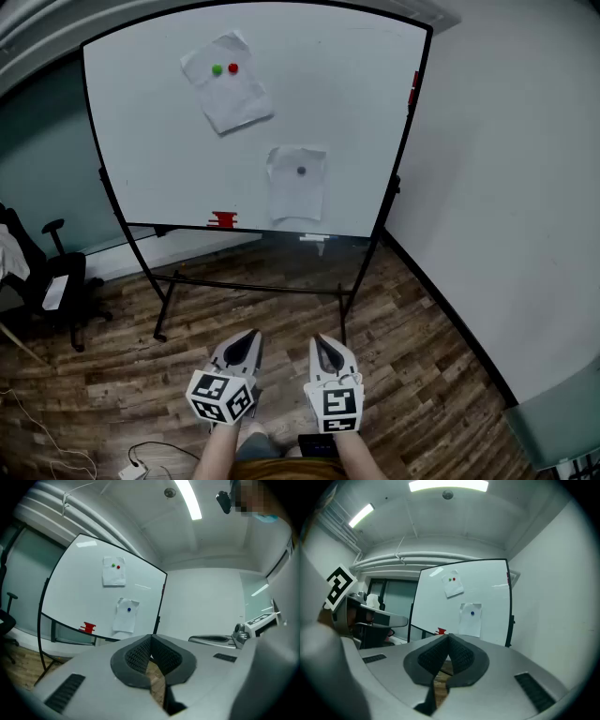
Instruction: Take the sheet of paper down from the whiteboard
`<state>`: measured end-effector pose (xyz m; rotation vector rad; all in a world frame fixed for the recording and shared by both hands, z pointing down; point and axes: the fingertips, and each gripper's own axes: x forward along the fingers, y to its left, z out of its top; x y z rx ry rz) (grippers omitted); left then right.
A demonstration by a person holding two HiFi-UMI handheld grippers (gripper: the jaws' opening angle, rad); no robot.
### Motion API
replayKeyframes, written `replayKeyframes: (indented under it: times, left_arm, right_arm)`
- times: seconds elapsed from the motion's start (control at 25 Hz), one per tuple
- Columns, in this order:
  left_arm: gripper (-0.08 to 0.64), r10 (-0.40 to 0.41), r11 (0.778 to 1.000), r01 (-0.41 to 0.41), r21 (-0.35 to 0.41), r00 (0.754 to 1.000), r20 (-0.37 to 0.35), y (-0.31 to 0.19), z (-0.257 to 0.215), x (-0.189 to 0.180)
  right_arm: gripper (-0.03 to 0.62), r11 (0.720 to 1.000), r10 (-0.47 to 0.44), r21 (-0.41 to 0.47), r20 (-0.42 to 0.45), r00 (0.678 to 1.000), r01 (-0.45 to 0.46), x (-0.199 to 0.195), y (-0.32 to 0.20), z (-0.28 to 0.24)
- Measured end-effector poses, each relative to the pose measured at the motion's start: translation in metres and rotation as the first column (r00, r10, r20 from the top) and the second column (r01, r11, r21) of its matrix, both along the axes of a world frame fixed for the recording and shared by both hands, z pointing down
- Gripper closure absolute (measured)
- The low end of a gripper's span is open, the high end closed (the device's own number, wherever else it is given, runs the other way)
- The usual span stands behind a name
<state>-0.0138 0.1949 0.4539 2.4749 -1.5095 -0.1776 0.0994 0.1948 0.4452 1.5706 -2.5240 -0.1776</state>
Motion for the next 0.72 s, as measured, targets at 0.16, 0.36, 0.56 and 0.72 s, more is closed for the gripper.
replayKeyframes:
  times: [0.16,0.36,0.56,0.72]
  left_arm:
    - [0.535,-0.002,1.0,0.002,0.004,1.0,-0.008,0.005,0.0,0.001]
    - [0.535,-0.005,1.0,0.005,0.011,1.0,-0.006,0.007,-0.003,0.004]
    - [0.535,0.0,1.0,0.0,-0.006,1.0,0.01,0.011,0.001,0.005]
    - [0.521,-0.023,1.0,0.023,0.005,1.0,-0.012,0.016,-0.003,0.003]
  right_arm:
    - [0.581,1.0,-0.004,-0.009,0.004,1.0,0.004,0.002,0.004,0.003]
    - [0.581,0.999,-0.023,-0.028,0.019,1.0,0.023,0.0,0.008,0.007]
    - [0.581,0.999,-0.026,-0.018,0.009,1.0,0.027,0.001,0.015,0.005]
    - [0.578,1.0,-0.008,0.002,0.01,1.0,0.008,0.01,0.02,-0.002]
